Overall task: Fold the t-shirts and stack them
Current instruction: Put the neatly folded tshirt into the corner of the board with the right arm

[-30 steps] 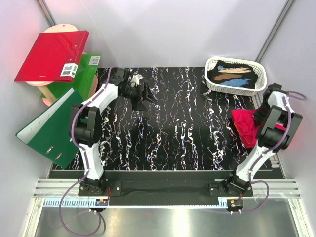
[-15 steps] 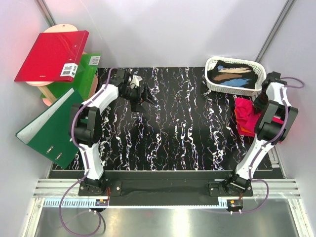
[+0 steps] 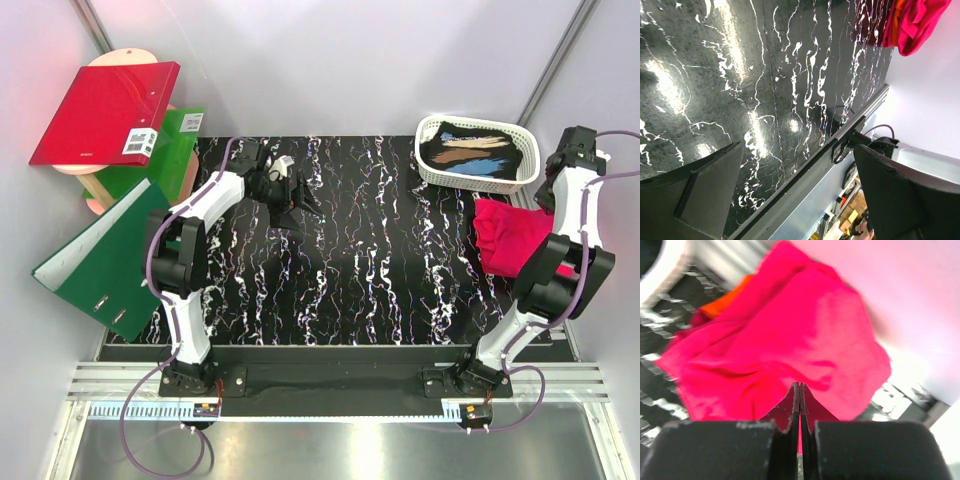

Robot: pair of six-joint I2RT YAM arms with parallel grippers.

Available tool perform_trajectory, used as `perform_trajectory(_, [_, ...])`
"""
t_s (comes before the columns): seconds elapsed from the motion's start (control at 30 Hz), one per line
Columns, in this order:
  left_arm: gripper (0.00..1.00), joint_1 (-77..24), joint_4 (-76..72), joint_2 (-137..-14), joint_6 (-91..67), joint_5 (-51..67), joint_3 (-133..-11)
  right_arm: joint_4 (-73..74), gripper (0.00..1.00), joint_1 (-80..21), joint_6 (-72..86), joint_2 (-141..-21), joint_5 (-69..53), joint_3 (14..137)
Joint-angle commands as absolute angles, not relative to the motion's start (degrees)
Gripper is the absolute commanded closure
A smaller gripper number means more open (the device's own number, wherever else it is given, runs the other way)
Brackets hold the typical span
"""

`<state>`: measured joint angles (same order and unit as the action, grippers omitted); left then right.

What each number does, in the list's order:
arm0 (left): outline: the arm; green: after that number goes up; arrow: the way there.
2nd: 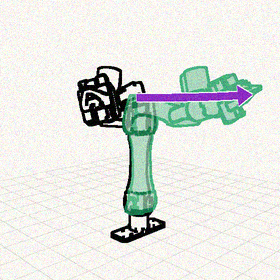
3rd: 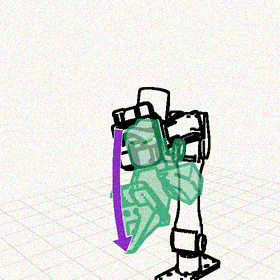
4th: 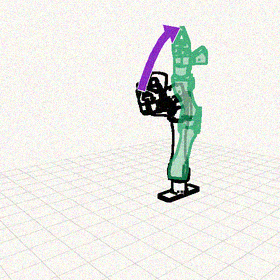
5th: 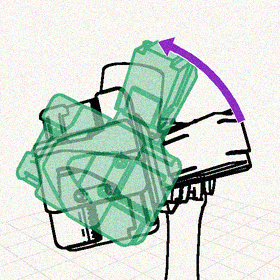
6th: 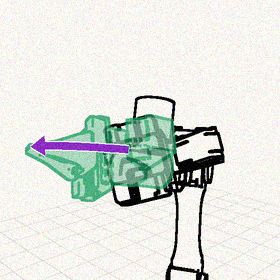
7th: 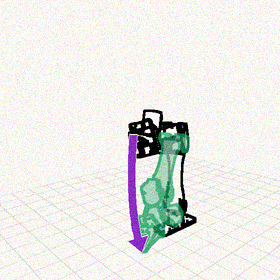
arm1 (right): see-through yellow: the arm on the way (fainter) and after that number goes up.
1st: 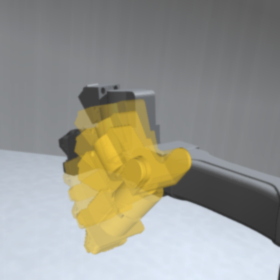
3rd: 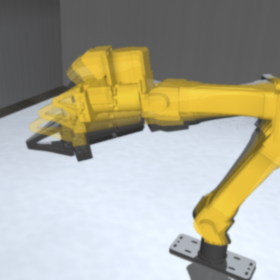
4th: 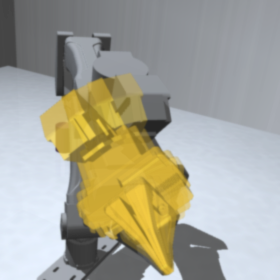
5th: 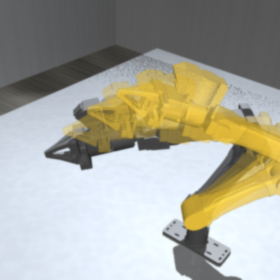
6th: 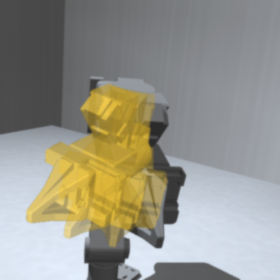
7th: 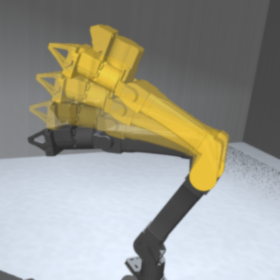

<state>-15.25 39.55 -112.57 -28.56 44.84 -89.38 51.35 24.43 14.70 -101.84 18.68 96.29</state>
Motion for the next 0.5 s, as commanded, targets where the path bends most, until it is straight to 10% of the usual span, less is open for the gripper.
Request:
perform_trajectory(0.0, [0.01,-15.4,38.8,-111.1,-28.0,46.3,-90.6,53.3,1.0,24.3,13.2,-104.9,29.2,95.0])
perform_trajectory(0.47, [0.01,-15.4,40.1,-110.1,-27.2,45.4,-89.8,54.1,1.0,23.6,11.6,-123.5,47.5,106.4])
